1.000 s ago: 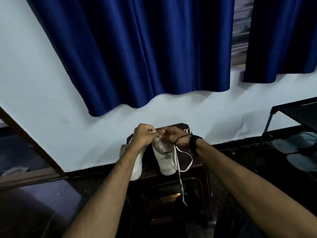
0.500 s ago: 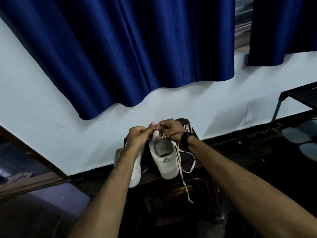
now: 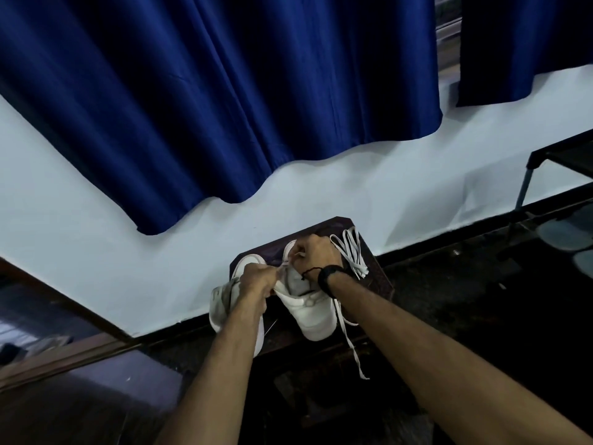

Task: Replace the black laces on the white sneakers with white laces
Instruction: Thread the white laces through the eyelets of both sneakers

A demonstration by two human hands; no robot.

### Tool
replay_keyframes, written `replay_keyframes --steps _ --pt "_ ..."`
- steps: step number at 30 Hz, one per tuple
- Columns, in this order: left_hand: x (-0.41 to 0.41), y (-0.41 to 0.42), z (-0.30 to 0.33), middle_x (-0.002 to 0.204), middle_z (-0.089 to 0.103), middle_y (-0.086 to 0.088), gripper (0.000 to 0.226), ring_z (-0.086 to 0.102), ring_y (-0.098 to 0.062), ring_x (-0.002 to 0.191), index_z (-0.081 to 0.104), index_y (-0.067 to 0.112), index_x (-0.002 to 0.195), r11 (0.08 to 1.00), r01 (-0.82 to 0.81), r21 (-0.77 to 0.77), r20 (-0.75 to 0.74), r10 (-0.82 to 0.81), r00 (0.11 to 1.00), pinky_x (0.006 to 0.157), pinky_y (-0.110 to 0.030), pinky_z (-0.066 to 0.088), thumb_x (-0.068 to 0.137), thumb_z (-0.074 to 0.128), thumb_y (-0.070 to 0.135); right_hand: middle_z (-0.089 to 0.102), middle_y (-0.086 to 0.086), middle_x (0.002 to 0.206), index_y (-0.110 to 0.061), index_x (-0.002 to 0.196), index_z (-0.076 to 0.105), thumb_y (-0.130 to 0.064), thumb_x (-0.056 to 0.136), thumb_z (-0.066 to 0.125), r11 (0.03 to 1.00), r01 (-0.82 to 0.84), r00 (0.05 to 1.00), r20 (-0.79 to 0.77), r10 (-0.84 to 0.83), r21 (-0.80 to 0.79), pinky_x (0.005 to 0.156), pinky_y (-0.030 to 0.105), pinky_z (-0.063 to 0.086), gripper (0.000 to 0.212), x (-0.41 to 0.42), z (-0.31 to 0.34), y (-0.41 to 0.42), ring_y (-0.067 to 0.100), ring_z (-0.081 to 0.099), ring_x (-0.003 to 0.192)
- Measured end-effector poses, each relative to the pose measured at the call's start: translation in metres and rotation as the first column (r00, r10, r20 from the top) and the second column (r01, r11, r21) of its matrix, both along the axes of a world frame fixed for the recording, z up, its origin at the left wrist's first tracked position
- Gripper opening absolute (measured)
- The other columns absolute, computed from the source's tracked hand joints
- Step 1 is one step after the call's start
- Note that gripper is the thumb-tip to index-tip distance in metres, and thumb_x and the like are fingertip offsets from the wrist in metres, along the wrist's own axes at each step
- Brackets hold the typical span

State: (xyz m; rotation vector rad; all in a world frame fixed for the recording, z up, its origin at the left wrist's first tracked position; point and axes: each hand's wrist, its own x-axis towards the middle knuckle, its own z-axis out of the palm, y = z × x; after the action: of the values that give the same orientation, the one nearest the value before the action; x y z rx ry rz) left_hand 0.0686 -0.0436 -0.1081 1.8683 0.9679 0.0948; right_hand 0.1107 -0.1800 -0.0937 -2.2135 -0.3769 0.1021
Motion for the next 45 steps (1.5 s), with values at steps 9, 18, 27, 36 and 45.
replay_keyframes --steps 9,18,27,36,45 --pt "-0.018 -0.023 0.009 0.067 0.066 -0.008 0.012 0.062 -0.017 0.056 0.063 0.004 0.077 0.934 -0.138 -0.331 0.191 0.210 0.959 0.051 -0.023 0.051 0.085 0.063 -0.006 0.071 0.006 0.099 -0.032 0.098 0.073 -0.026 0.081 0.060 1.000 -0.006 1.000 0.021 0.006 -0.019 0.076 0.032 0.054 0.022 -0.012 -0.005 -0.002 0.029 0.066 0.096" --pt "-0.022 -0.023 0.004 0.086 0.067 -0.008 0.001 0.063 -0.017 0.074 0.064 0.006 0.092 0.881 -0.137 -0.453 0.208 0.255 0.944 0.069 -0.030 0.053 0.092 0.064 0.006 0.070 0.005 0.100 -0.034 0.093 0.071 -0.030 0.085 0.059 0.997 0.021 0.999 0.034 -0.018 -0.069 0.077 0.032 0.049 0.015 -0.020 -0.006 -0.003 0.028 0.065 0.096" --pt "-0.023 -0.027 -0.002 0.082 0.063 -0.009 0.015 0.056 -0.021 0.075 0.066 0.014 0.072 0.928 -0.164 -0.333 0.255 0.256 0.933 0.065 -0.030 0.041 0.085 0.073 0.014 0.065 0.011 0.112 -0.021 0.114 0.064 -0.034 0.091 0.049 0.969 0.012 0.987 0.160 0.028 -0.247 0.082 0.035 0.046 0.030 -0.023 -0.008 0.003 0.032 0.062 0.105" --pt "-0.032 -0.026 0.011 0.079 0.067 -0.007 0.022 0.065 -0.018 0.061 0.063 0.007 0.092 0.923 -0.185 -0.337 0.180 0.256 0.950 0.042 -0.023 0.051 0.100 0.048 0.021 0.067 0.009 0.109 -0.030 0.101 0.070 -0.036 0.084 0.058 0.972 -0.127 0.988 0.056 0.140 -0.198 0.083 0.033 0.047 0.021 -0.019 -0.008 -0.002 0.032 0.062 0.103" --pt "-0.031 -0.030 0.011 0.080 0.070 -0.020 0.018 0.069 -0.034 0.085 0.071 0.009 0.070 0.975 -0.120 0.186 0.077 0.107 0.991 0.073 -0.038 0.055 0.070 0.077 0.026 0.066 0.006 0.104 -0.034 0.090 0.067 -0.031 0.082 0.058 0.980 -0.138 0.988 0.052 0.147 -0.146 0.071 0.027 0.038 0.012 -0.017 -0.015 0.000 0.029 0.062 0.098"
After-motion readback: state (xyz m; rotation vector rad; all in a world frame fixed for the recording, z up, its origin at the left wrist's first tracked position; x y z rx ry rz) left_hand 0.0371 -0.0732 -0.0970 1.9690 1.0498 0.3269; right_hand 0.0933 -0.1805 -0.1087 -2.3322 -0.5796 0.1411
